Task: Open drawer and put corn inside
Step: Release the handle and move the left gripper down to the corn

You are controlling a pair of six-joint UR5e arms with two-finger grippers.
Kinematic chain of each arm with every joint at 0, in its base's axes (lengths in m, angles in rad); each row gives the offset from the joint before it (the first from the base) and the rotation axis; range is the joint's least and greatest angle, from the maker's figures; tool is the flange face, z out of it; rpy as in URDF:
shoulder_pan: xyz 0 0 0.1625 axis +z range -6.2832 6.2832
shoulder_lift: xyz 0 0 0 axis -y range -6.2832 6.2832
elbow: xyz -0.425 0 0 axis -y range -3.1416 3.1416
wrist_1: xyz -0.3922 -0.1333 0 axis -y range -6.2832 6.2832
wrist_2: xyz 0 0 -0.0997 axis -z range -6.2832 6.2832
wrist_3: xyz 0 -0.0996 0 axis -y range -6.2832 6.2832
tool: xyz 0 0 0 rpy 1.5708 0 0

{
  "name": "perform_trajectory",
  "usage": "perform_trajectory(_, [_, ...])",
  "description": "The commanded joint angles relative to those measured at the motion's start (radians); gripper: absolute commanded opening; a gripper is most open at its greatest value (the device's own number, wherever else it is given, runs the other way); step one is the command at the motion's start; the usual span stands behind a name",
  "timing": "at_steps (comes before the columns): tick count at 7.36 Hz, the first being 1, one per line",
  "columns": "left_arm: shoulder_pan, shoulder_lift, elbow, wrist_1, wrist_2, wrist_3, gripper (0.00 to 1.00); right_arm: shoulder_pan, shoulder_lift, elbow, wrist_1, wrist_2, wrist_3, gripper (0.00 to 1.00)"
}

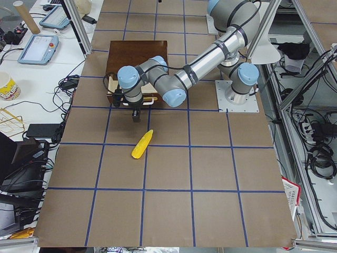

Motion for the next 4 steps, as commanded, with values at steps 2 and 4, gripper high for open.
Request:
perform_trajectory(2, [0.073, -0.035, -0.006, 0.102, 0.021, 0.093, 1.0, 0.0, 0.0, 0.0, 0.0, 0.0, 0.0, 1.0])
perform_trajectory(4, [0.074, -0.083, -0.017, 0.165, 0.022, 0.073, 1.0, 0.0, -0.001, 0.0, 0.0, 0.0, 0.0, 1.0])
